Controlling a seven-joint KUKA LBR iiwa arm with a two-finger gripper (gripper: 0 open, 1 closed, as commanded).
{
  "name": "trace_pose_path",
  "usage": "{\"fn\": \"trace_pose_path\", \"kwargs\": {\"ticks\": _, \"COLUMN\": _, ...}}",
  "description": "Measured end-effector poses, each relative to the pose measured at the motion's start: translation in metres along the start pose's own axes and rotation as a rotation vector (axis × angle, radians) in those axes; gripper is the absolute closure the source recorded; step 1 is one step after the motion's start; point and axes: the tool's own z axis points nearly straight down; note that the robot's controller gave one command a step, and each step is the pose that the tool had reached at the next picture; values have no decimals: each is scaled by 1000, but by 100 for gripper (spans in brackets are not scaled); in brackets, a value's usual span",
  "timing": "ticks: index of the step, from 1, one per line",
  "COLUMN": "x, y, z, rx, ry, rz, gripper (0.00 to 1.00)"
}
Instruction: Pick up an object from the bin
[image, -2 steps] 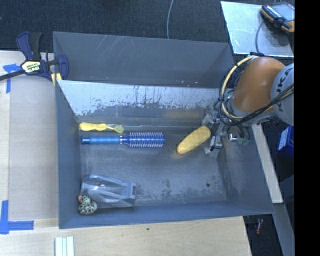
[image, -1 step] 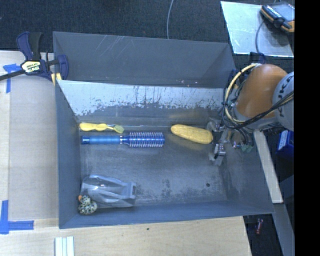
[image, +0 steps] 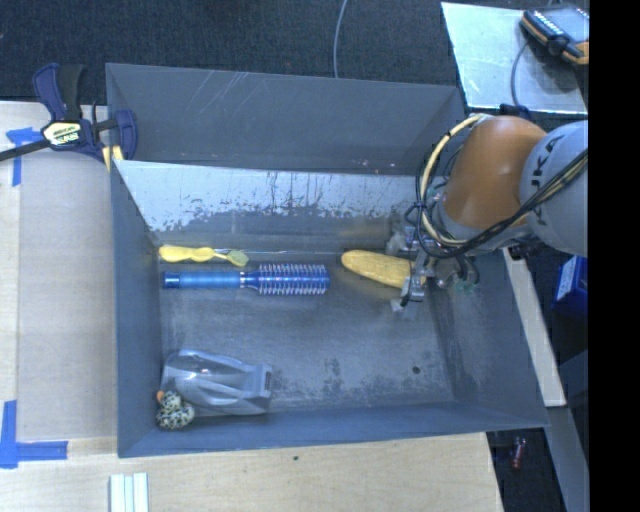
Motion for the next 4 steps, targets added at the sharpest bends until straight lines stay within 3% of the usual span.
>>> {"fn": "trace_pose_path", "kwargs": {"ticks": 1, "x": -4, "y": 15, "z": 3, "rx": 9, "ry": 10, "rz": 39, "gripper": 100}}
{"fn": "trace_pose_path", "kwargs": {"ticks": 2, "x": -4, "y": 15, "z": 2, "rx": 9, "ry": 10, "rz": 39, "gripper": 100}}
{"fn": "trace_pose_path", "kwargs": {"ticks": 3, "x": -2, "y": 18, "z": -67, "rx": 9, "ry": 12, "rz": 52, "gripper": 100}}
{"fn": "trace_pose_path", "kwargs": {"ticks": 4, "x": 2, "y": 8, "z": -100, "rx": 10, "ry": 11, "rz": 67, "gripper": 100}}
